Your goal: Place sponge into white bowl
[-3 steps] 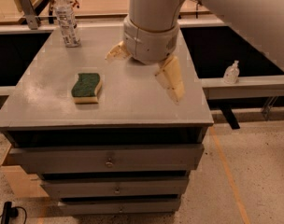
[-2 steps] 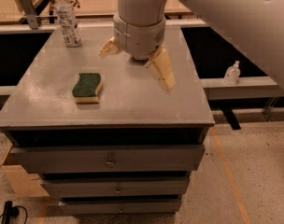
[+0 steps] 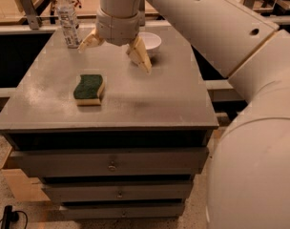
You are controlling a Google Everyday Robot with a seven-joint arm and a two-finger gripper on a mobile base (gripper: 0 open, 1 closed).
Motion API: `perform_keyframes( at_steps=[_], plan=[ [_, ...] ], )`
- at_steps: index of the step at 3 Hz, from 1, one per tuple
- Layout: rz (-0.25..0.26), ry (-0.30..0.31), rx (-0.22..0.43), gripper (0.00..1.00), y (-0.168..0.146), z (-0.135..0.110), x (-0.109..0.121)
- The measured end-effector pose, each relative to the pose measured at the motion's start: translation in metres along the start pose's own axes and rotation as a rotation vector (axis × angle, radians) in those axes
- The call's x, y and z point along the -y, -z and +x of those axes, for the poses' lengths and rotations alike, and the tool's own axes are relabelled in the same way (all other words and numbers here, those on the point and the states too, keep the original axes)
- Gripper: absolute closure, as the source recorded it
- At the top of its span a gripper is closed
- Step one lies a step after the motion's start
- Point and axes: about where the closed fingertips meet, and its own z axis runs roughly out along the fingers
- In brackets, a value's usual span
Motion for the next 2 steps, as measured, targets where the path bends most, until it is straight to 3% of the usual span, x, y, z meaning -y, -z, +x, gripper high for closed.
perform_keyframes(
  at_steps=[2],
  plan=[
    [-0.026, 0.093, 0.139, 0.0, -0.073, -0.003, 0.059]
  ],
)
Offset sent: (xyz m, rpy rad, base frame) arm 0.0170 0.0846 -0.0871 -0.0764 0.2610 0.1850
